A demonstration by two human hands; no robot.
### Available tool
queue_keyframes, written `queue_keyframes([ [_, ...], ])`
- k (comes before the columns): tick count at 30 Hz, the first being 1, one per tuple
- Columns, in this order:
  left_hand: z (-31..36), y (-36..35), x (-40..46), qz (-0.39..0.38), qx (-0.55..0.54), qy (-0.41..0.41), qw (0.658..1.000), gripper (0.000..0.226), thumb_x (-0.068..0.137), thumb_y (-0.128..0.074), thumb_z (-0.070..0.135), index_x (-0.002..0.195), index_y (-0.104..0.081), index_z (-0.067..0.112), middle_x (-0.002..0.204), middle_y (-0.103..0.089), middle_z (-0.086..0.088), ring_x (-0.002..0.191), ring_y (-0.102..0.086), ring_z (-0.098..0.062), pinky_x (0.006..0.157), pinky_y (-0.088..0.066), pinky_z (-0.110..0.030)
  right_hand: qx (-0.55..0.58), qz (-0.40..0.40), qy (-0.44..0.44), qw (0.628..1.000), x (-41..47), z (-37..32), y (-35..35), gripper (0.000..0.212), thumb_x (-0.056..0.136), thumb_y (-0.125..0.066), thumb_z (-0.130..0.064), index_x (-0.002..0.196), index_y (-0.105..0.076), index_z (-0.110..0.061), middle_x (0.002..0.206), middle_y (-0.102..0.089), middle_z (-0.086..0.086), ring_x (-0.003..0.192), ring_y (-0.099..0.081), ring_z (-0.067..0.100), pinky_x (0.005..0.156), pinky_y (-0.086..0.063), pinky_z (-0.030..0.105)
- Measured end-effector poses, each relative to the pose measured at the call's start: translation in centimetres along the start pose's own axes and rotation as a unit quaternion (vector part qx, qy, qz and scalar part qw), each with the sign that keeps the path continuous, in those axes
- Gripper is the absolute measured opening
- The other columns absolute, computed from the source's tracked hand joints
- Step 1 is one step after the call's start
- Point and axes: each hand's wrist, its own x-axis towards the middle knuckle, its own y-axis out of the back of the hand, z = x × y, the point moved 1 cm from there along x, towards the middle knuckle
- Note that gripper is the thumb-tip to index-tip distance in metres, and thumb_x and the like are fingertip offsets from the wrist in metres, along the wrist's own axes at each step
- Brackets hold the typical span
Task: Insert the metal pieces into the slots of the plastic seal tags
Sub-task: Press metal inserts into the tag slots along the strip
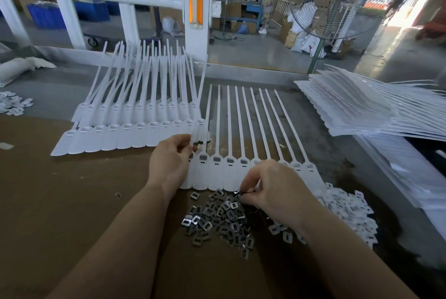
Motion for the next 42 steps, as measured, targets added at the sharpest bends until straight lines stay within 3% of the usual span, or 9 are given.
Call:
queue_keyframes([
  [7,0.0,0.0,0.0,-0.005,-0.003,0.004,1.000,0.031,0.095,-0.052,0.011,0.125,-0.058,0.011,0.092,-0.066,0.006,0.094,-0.062,-0.014,0.081,-0.043,-0.022,-0.002,0.012,0.011,1.000,-0.2,0.0,-0.6,0.010,0.083,-0.069,-0.024,0.091,-0.074,-0.027,0.094,-0.062,-0.008,0.093,-0.051,0.011,0.095,-0.042,0.036],
  [11,0.0,-0.1,0.1,-0.001,-0.003,0.008,1.000,0.031,0.095,-0.052,0.011,0.126,-0.058,0.012,0.091,-0.066,0.007,0.093,-0.061,-0.012,0.081,-0.042,-0.021,0.009,0.053,0.053,0.997,0.1,-0.4,-1.1,0.011,0.084,-0.067,-0.027,0.093,-0.072,-0.028,0.094,-0.059,-0.011,0.086,-0.042,0.004,0.091,-0.036,0.026],
  [17,0.0,0.0,0.0,0.004,-0.004,0.006,1.000,0.030,0.095,-0.053,0.012,0.124,-0.060,0.012,0.095,-0.068,0.005,0.094,-0.061,-0.011,0.083,-0.041,-0.022,-0.042,0.105,0.076,0.991,0.6,-1.9,-3.0,0.021,0.087,-0.060,-0.039,0.101,-0.070,-0.028,0.104,-0.060,-0.007,0.105,-0.047,0.011,0.092,-0.029,0.026],
  [22,-0.1,0.0,0.1,0.005,-0.005,0.003,1.000,0.028,0.094,-0.053,0.010,0.120,-0.062,0.011,0.087,-0.066,0.008,0.090,-0.061,-0.012,0.082,-0.043,-0.023,-0.079,0.101,0.095,0.987,0.8,-2.2,-3.7,0.018,0.090,-0.055,-0.033,0.101,-0.068,-0.025,0.103,-0.057,-0.005,0.107,-0.046,0.015,0.089,-0.029,0.029],
  [25,-0.1,-0.1,0.1,0.003,0.000,-0.002,1.000,0.027,0.094,-0.053,0.010,0.120,-0.062,0.011,0.086,-0.065,0.009,0.090,-0.061,-0.011,0.081,-0.043,-0.022,-0.052,0.097,0.097,0.989,0.7,-2.0,-3.8,0.012,0.089,-0.058,-0.028,0.098,-0.065,-0.024,0.103,-0.058,-0.007,0.110,-0.047,0.012,0.092,-0.031,0.027],
  [27,-0.1,-0.1,0.1,0.003,0.003,-0.004,1.000,0.027,0.094,-0.053,0.010,0.120,-0.062,0.012,0.084,-0.065,0.012,0.087,-0.061,-0.009,0.076,-0.043,-0.019,-0.018,0.104,0.097,0.990,0.5,-1.9,-3.5,0.006,0.088,-0.060,-0.025,0.092,-0.064,-0.023,0.097,-0.060,-0.009,0.100,-0.051,0.009,0.093,-0.035,0.026],
  [30,-0.2,-0.1,0.0,0.004,0.001,-0.003,1.000,0.025,0.094,-0.053,0.010,0.117,-0.063,0.014,0.079,-0.063,0.020,0.080,-0.060,-0.006,0.069,-0.043,-0.014,0.041,0.110,0.086,0.989,0.4,-1.4,-2.7,0.002,0.087,-0.062,-0.022,0.086,-0.063,-0.023,0.082,-0.056,-0.015,0.080,-0.049,0.003,0.086,-0.040,0.022],
  [34,-0.2,-0.1,0.1,0.004,0.004,-0.003,1.000,0.027,0.094,-0.053,0.010,0.120,-0.062,0.013,0.078,-0.061,0.021,0.077,-0.058,-0.002,0.066,-0.040,-0.011,0.104,0.087,0.058,0.989,0.8,-0.3,-1.6,0.014,0.084,-0.067,-0.018,0.077,-0.059,-0.027,0.076,-0.056,-0.016,0.076,-0.054,0.000,0.074,-0.041,0.013],
  [42,-0.3,-0.2,0.1,0.006,0.011,-0.003,1.000,0.028,0.095,-0.052,0.011,0.121,-0.062,0.014,0.079,-0.061,0.022,0.081,-0.063,-0.016,0.066,-0.043,-0.016,0.205,0.116,-0.030,0.971,2.1,2.9,1.0,0.012,0.081,-0.068,-0.005,0.080,-0.069,-0.017,0.078,-0.067,-0.007,0.073,-0.061,0.000,0.066,-0.045,0.003],
])
